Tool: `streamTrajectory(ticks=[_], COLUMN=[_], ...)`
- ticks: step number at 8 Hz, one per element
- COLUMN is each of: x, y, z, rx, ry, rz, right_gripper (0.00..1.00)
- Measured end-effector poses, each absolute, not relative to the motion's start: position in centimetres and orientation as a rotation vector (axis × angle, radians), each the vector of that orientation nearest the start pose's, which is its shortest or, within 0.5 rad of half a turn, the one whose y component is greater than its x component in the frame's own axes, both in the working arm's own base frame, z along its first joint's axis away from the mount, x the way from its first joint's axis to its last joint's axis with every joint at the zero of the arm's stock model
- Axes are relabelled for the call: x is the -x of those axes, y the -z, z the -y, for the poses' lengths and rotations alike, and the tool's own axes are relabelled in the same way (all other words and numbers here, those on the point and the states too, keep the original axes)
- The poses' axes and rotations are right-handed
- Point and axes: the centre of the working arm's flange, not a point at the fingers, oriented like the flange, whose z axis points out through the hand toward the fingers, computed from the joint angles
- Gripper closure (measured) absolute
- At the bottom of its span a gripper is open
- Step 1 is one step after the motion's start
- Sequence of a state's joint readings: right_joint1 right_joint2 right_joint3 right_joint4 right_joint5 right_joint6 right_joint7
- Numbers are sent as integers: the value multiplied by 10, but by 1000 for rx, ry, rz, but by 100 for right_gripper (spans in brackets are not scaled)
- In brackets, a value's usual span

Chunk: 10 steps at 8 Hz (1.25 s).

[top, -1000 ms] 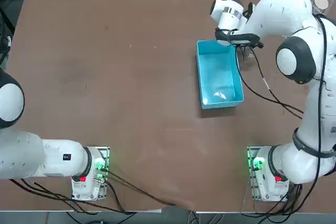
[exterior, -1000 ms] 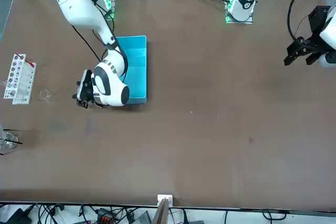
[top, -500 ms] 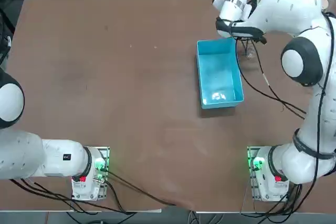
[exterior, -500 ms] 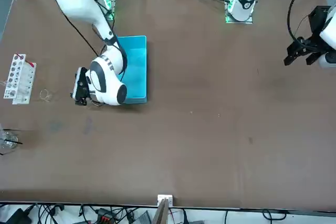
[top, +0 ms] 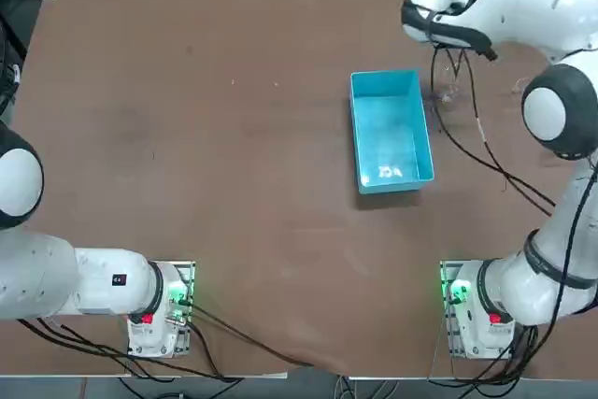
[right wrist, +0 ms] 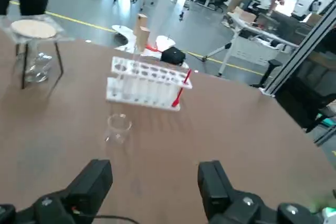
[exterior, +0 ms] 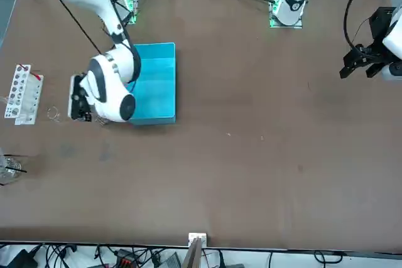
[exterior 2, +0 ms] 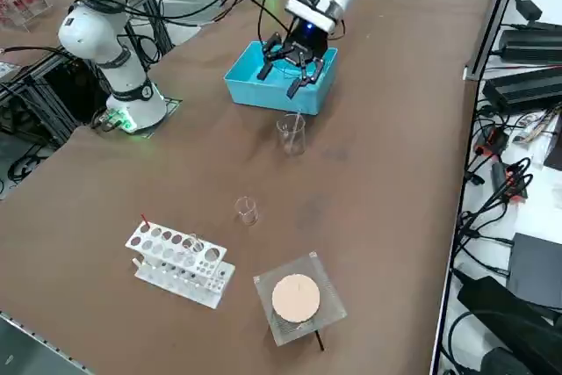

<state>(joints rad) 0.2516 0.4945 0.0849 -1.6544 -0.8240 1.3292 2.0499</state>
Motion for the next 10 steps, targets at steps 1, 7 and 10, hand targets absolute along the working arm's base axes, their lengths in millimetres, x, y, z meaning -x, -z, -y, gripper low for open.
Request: streamTrajectory(ticks=[1, 7, 10], x=[-591, -490, -440], y=[-326, -276, -227], z=[-67, 112, 165], rx=[-1454, -1446, -1439], ry=[-534, -756, -917], rz=[1451, 1335, 1325], right_gripper=[0, 0, 1])
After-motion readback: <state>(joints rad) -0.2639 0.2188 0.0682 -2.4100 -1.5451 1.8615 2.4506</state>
